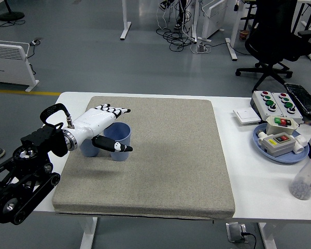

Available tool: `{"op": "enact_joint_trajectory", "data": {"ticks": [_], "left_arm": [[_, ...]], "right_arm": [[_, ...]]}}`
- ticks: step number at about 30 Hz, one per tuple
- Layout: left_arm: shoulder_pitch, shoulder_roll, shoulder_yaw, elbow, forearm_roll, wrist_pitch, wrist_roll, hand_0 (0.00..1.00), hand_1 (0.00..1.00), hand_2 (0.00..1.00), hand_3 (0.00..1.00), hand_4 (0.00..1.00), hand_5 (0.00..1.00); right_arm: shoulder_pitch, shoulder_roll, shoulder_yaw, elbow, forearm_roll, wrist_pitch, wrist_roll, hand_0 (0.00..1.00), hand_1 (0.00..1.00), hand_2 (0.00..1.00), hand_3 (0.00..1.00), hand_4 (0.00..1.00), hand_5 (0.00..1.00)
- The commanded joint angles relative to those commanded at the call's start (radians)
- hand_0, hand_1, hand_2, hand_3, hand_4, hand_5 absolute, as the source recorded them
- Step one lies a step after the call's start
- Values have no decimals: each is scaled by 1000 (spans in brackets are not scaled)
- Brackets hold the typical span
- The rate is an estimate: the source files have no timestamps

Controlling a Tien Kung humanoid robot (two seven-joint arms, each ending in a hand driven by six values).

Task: Push cup pick cup insert cup

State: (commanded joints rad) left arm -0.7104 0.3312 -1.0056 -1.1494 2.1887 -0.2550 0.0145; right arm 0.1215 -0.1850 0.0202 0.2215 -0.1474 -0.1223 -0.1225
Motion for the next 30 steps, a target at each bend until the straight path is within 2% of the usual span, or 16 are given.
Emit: {"op": "enact_joint_trajectory", "data": {"ticks": [1,4,6,7,12,13,18,19,24,25,30], "left_arm": [[-5,-3,4,8,-3,-5,5,941,962,998,998,998,582],[-27,-16,24,52,-6,-8,18,941,962,998,998,998,582],[-42,-25,36,84,-3,10,16,941,962,998,998,998,582],[-46,-27,39,91,-1,13,15,910,937,998,998,978,527],[-91,-45,77,182,-1,44,-1,910,937,998,998,978,527],[-94,-45,80,187,0,47,-3,825,878,934,998,899,406],[-121,-56,115,246,0,54,-7,825,878,934,998,899,406],[-127,-59,122,261,6,45,-2,721,816,882,987,848,347],[-140,-70,130,297,25,27,10,721,816,882,987,848,347],[-144,-73,135,307,28,29,9,643,805,865,947,842,338],[-150,-74,156,325,21,74,-12,643,805,865,947,842,338]], "right_arm": [[0,0,0,0,0,0,0,739,679,731,614,211,409],[0,0,0,0,0,0,0,739,679,731,614,211,409],[0,0,1,0,-1,0,0,739,679,731,614,211,409],[0,0,1,0,-1,0,0,738,679,731,614,211,409],[1,-1,3,0,-6,1,-1,738,679,731,614,211,409],[1,-1,3,0,-6,1,-1,739,679,731,614,211,409],[1,-1,4,0,-7,1,-1,739,679,731,614,211,409],[1,-1,5,0,-9,1,-1,739,679,730,614,212,409],[-1,-1,4,0,-6,0,0,739,679,730,614,212,409],[0,-2,5,1,-8,0,-1,739,679,730,614,212,409],[0,-2,6,1,-10,-1,0,739,679,730,614,212,409]]}}
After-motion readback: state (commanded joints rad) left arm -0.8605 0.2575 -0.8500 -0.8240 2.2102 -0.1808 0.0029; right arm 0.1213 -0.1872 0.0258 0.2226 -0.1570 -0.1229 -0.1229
